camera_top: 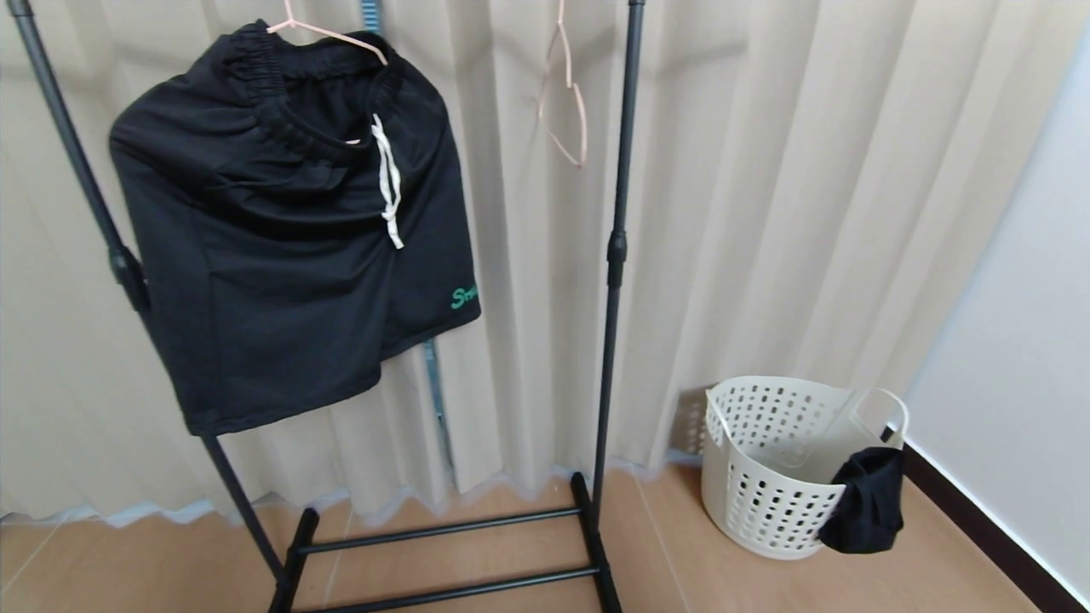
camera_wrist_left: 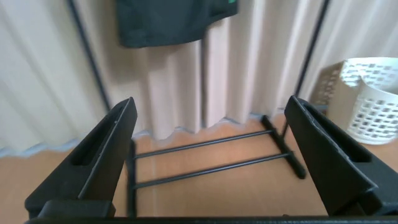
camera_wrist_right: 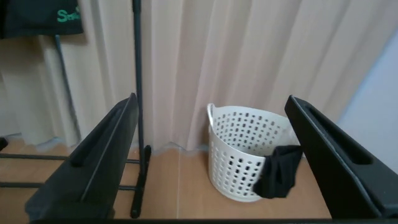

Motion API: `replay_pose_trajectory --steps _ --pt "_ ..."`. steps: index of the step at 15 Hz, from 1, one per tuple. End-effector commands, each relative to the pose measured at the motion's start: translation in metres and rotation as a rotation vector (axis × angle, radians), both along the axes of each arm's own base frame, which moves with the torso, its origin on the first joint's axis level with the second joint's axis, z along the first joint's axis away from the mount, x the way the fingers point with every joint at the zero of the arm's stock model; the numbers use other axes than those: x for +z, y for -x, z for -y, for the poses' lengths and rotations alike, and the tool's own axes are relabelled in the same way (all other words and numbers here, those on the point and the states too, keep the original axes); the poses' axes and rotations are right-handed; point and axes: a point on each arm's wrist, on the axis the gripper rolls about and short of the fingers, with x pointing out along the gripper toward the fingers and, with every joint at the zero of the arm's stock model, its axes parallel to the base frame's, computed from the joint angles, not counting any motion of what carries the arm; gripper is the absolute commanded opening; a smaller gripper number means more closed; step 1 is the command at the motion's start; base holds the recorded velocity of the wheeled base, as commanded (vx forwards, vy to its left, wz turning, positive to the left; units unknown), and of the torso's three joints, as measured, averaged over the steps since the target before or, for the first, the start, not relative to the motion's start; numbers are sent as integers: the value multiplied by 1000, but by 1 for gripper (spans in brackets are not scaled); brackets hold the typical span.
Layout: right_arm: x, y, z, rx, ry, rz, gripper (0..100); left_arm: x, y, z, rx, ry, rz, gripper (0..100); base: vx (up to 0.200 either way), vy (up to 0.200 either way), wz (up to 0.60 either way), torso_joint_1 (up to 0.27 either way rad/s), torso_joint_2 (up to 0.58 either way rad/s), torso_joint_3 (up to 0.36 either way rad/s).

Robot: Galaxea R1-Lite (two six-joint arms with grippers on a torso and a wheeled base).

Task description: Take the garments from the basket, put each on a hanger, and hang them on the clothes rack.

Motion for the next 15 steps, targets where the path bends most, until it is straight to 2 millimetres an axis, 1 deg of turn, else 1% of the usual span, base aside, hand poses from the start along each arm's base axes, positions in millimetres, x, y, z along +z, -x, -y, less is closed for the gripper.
replay_pose_trajectory --steps 1,2,8,9,11,12,15 --pt "0 0 0 1 0 -2 100 0 0 0 0 0 -2 100 0 0 0 0 0 0" --pt "0 0 0 1 1 -2 100 0 0 0 0 -1 -4 100 0 0 0 0 0 0" --pt "0 0 0 1 1 -2 100 0 0 0 0 0 -4 100 0 -200 0 2 2 6" --pt "0 0 0 1 1 -2 100 0 0 0 0 0 -4 100 200 -200 0 2 2 2" --pt "0 0 0 1 0 -2 100 0 0 0 0 0 -1 100 200 -200 -600 2 5 0" --pt "0 0 0 1 1 -2 100 0 0 0 0 0 -4 100 200 0 -600 -17 2 2" --pt "0 0 0 1 1 -2 100 0 0 0 0 0 -2 100 200 0 0 6 4 1"
